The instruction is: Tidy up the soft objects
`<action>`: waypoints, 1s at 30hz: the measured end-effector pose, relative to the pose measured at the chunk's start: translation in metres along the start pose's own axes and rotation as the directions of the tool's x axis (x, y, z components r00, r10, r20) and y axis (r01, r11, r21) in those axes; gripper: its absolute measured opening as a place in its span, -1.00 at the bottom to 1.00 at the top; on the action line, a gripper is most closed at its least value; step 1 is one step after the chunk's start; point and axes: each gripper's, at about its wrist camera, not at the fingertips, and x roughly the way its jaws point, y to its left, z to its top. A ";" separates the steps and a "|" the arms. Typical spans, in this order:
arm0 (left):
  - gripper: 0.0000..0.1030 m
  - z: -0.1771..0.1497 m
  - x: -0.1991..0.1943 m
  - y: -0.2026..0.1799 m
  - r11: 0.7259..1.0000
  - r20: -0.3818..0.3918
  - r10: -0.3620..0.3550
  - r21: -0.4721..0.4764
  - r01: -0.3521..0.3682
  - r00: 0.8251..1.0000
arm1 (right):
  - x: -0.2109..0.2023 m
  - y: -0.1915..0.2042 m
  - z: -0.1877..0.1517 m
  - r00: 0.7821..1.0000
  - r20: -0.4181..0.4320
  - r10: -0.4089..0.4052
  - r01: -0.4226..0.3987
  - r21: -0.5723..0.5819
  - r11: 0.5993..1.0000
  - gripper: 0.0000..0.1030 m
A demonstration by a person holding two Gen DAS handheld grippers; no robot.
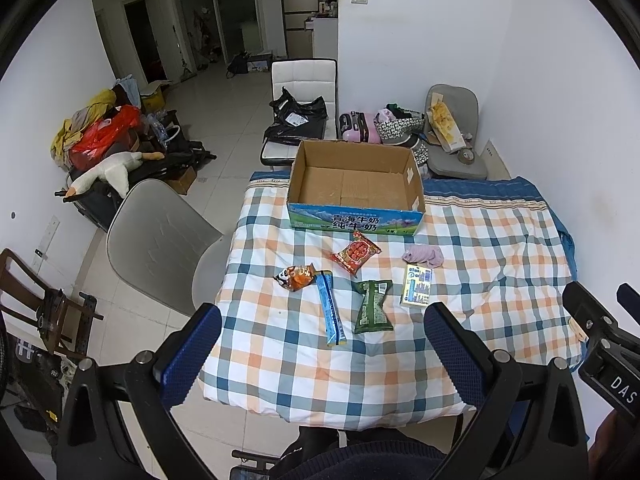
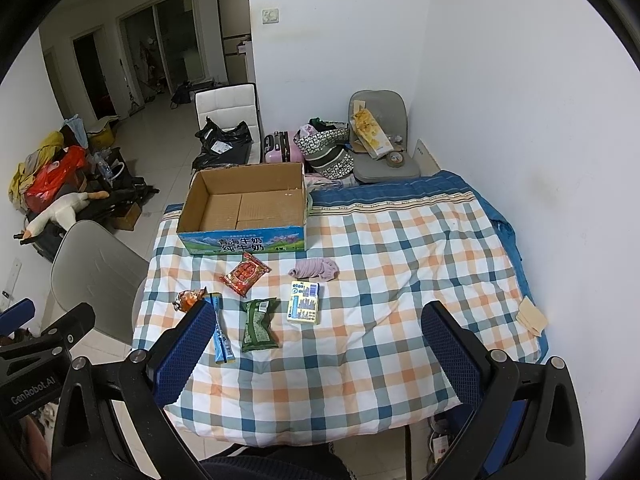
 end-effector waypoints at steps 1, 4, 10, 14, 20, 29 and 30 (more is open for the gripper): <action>1.00 0.001 0.000 0.000 1.000 0.001 0.000 0.001 0.000 1.000 | 0.000 0.000 0.000 1.000 0.000 0.000 0.000 0.000 1.000 1.00; 1.00 0.002 0.000 0.000 1.000 0.002 -0.001 0.001 0.001 1.000 | -0.002 -0.002 0.003 1.000 0.002 0.000 0.000 0.003 1.000 1.00; 1.00 0.007 -0.003 0.001 1.000 0.012 -0.001 0.001 0.001 1.000 | -0.003 -0.001 0.002 1.000 0.004 -0.001 0.001 0.002 1.000 1.00; 1.00 0.012 -0.006 0.000 1.000 0.022 -0.003 0.005 0.003 1.000 | -0.005 -0.003 0.005 1.000 0.008 -0.001 0.001 0.004 1.000 1.00; 1.00 0.011 -0.007 0.000 1.000 0.022 -0.003 0.005 0.002 1.000 | -0.006 -0.004 0.005 1.000 0.009 0.000 0.000 0.002 1.000 1.00; 1.00 0.008 -0.007 0.001 1.000 0.025 -0.004 0.004 0.004 1.000 | -0.007 -0.003 0.004 1.000 0.010 0.001 -0.001 0.003 1.000 1.00; 1.00 0.008 -0.007 0.001 1.000 0.025 -0.004 0.004 0.004 1.000 | -0.007 -0.003 0.003 1.000 0.010 0.000 0.000 0.004 1.000 1.00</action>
